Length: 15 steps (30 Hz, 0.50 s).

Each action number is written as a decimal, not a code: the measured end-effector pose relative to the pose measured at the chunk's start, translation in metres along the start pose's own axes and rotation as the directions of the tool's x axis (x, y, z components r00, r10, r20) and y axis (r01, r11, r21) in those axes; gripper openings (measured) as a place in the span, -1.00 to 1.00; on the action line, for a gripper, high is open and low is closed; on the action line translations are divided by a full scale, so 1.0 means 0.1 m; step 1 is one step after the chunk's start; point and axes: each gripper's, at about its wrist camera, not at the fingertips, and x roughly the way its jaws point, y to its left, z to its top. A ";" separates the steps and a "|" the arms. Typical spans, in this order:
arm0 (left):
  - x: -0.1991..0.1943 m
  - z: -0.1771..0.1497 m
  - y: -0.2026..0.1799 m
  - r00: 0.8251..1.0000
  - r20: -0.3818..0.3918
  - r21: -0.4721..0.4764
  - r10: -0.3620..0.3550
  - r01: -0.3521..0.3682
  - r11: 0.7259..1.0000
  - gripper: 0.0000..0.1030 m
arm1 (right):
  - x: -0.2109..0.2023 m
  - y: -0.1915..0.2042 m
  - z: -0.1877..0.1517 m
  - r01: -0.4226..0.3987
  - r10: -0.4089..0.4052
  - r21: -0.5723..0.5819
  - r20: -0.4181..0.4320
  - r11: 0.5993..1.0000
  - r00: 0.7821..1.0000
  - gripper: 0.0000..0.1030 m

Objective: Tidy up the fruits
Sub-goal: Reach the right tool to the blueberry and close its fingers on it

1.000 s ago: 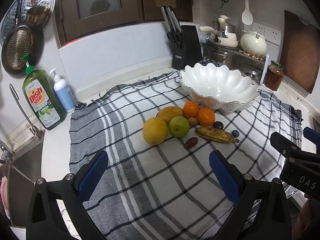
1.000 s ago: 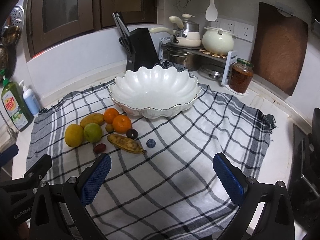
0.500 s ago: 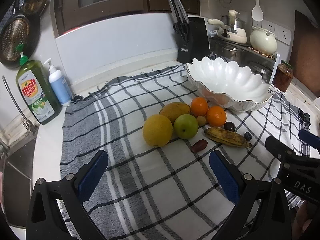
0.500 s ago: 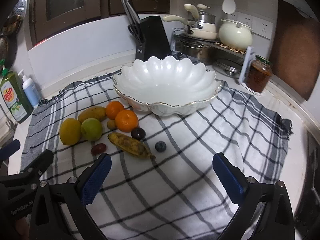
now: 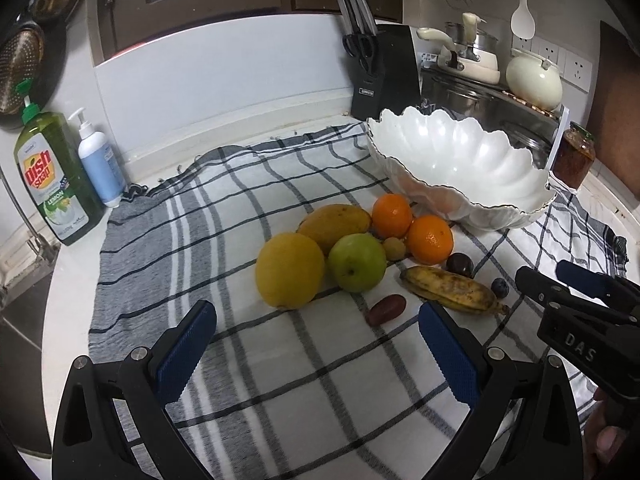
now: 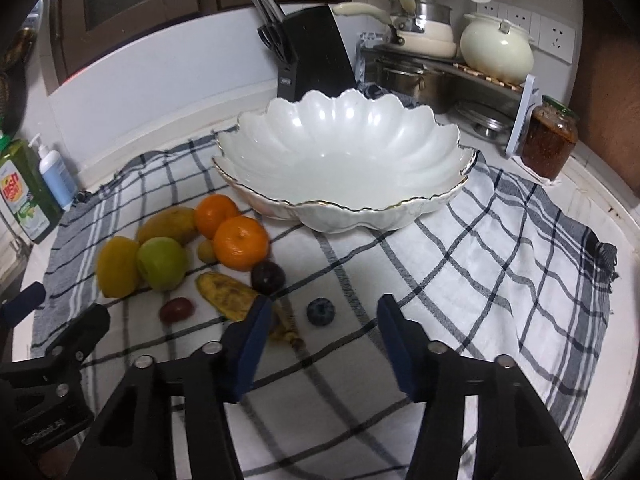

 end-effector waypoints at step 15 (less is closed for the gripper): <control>0.22 -0.04 -0.15 0.999 -0.052 0.007 -0.006 0.007 1.000 1.00 | 0.46 -0.07 0.01 -0.066 0.061 -0.042 -0.111 0.997 0.992 -0.42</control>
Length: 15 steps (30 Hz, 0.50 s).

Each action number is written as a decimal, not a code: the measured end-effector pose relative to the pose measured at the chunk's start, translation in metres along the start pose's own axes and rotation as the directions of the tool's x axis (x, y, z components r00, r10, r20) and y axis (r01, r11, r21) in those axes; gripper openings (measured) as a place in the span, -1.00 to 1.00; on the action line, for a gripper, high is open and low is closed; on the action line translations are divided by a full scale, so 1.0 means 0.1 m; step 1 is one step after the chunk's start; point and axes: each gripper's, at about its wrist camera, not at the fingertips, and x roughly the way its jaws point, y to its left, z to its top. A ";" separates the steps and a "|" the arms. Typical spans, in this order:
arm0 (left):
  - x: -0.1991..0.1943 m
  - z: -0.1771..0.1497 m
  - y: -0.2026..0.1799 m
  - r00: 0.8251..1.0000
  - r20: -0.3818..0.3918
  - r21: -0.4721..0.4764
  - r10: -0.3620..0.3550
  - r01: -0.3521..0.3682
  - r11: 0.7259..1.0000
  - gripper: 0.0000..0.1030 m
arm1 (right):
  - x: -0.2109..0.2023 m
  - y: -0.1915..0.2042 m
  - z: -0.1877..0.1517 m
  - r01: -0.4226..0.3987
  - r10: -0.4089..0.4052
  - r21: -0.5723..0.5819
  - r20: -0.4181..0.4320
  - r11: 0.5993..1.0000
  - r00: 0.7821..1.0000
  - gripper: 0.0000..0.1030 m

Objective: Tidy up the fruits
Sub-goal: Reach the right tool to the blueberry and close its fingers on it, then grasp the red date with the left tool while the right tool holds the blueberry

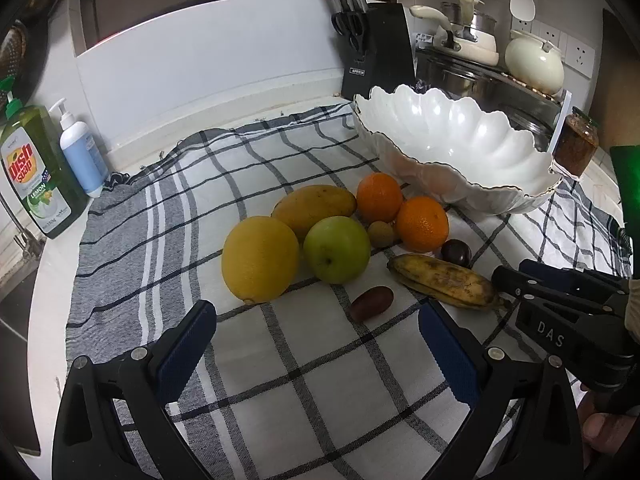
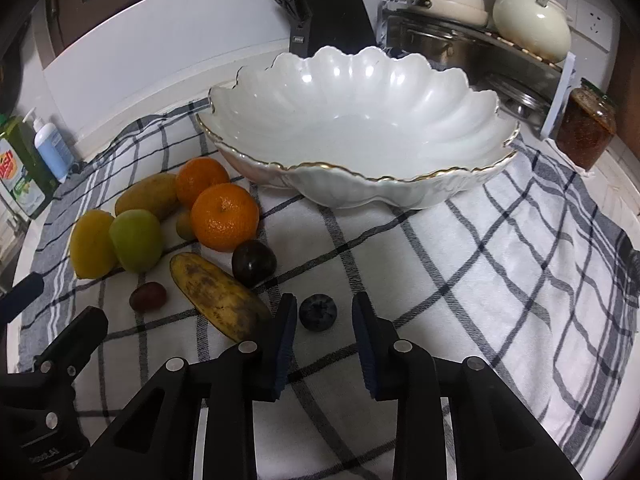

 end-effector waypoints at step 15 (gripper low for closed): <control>0.08 -0.01 -0.01 1.000 -0.018 -0.007 -0.013 0.013 1.000 1.00 | 0.11 0.05 0.02 0.005 -0.005 -0.016 -0.012 1.000 1.000 -0.56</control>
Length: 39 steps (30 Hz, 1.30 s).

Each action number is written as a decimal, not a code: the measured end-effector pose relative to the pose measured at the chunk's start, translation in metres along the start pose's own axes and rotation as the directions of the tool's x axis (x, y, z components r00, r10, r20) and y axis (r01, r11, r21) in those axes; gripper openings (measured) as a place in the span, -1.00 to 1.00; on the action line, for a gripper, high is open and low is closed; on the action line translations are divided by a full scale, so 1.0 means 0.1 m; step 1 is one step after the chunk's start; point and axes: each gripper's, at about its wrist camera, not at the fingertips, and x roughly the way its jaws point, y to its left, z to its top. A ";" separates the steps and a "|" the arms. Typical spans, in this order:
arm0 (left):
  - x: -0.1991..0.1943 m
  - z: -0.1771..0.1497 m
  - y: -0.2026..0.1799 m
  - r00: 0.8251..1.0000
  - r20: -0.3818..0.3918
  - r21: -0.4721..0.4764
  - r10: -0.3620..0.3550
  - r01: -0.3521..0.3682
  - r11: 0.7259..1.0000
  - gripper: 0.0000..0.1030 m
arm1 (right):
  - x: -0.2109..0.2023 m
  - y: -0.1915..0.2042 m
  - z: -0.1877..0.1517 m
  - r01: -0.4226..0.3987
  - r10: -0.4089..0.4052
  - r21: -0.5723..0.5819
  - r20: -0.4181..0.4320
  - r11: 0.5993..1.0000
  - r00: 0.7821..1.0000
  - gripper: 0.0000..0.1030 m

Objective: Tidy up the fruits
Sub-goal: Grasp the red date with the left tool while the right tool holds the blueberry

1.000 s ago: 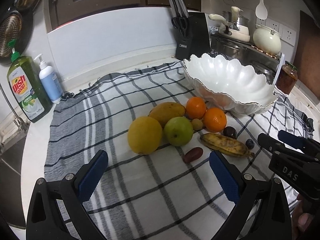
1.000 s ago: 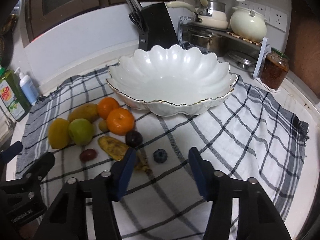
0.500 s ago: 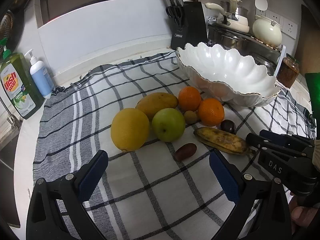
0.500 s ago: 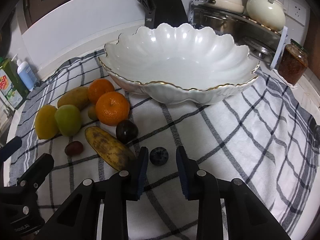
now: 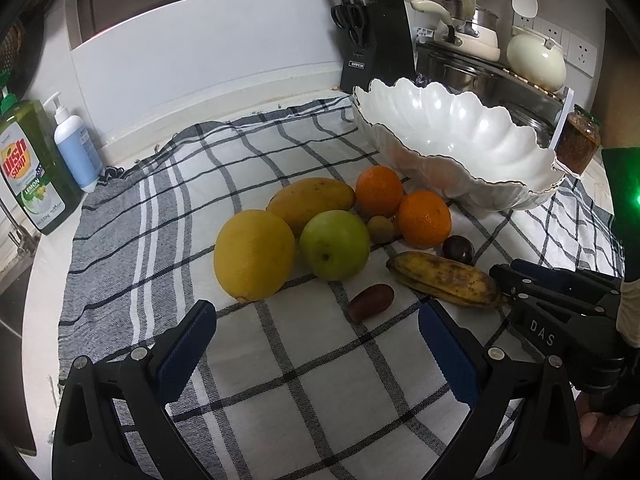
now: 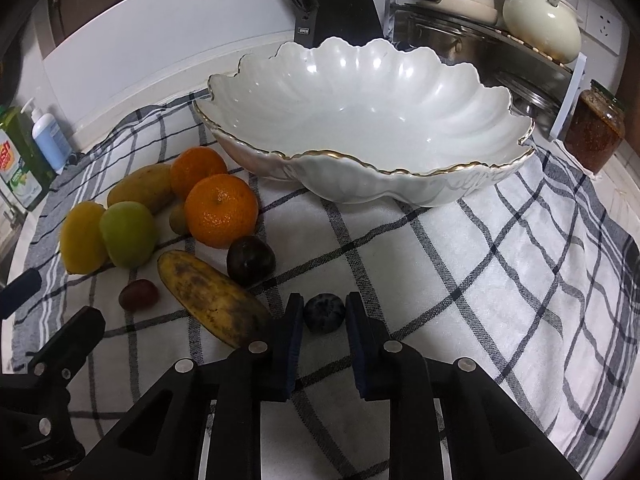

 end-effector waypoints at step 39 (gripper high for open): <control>0.37 0.01 -0.30 0.984 -0.082 0.119 -0.160 0.170 0.978 -0.65 | -0.21 -0.19 -0.05 0.015 -0.022 0.087 0.081 0.996 0.996 -0.56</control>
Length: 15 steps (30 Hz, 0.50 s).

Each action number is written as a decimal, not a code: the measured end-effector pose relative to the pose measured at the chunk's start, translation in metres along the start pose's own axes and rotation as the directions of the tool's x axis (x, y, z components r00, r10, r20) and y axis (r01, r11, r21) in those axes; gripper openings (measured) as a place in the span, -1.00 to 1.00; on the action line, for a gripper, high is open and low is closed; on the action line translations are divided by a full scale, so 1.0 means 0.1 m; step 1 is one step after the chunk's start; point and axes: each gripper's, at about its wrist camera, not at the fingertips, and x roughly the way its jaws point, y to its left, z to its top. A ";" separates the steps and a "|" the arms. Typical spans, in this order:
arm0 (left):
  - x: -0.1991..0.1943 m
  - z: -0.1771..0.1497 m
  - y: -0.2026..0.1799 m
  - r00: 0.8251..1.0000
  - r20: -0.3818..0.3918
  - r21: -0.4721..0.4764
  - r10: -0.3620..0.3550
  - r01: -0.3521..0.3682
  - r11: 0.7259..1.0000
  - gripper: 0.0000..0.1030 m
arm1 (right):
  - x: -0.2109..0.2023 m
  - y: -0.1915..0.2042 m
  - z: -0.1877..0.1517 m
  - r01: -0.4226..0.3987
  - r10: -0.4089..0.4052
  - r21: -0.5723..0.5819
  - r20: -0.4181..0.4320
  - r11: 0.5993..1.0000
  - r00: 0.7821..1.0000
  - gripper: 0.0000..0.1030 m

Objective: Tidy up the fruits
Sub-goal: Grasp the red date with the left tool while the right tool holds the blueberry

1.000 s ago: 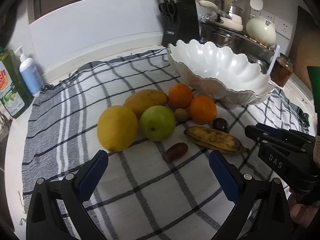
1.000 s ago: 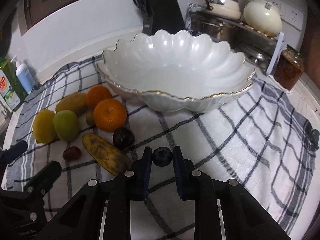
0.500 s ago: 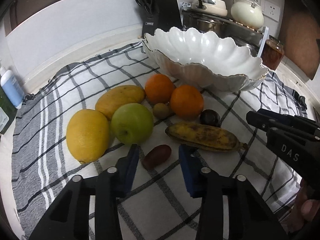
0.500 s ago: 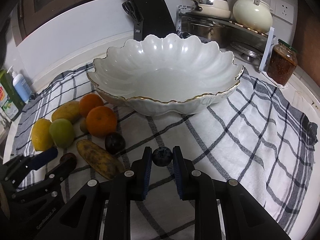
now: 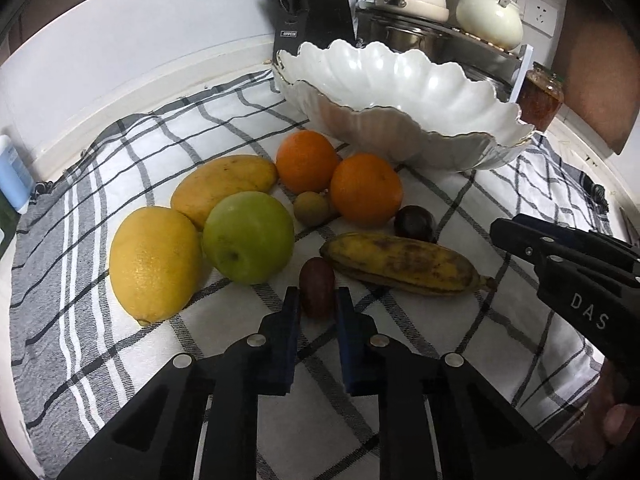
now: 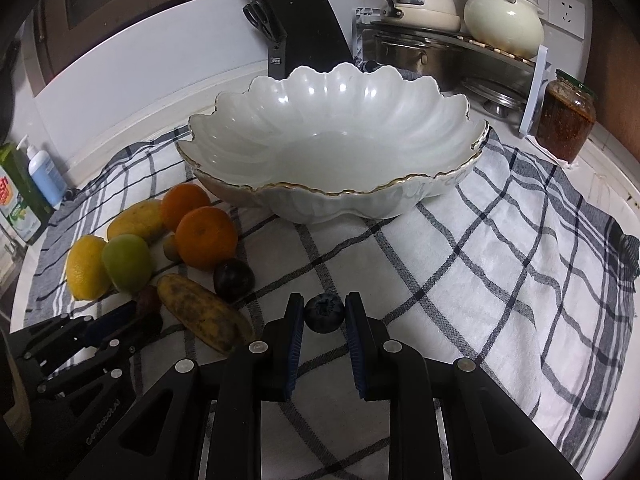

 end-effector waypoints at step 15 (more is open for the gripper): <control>-0.33 0.02 -0.03 0.998 0.056 0.015 -0.016 0.015 1.000 -0.65 | -0.27 0.02 0.01 0.002 -0.003 0.010 0.042 1.000 0.999 -0.56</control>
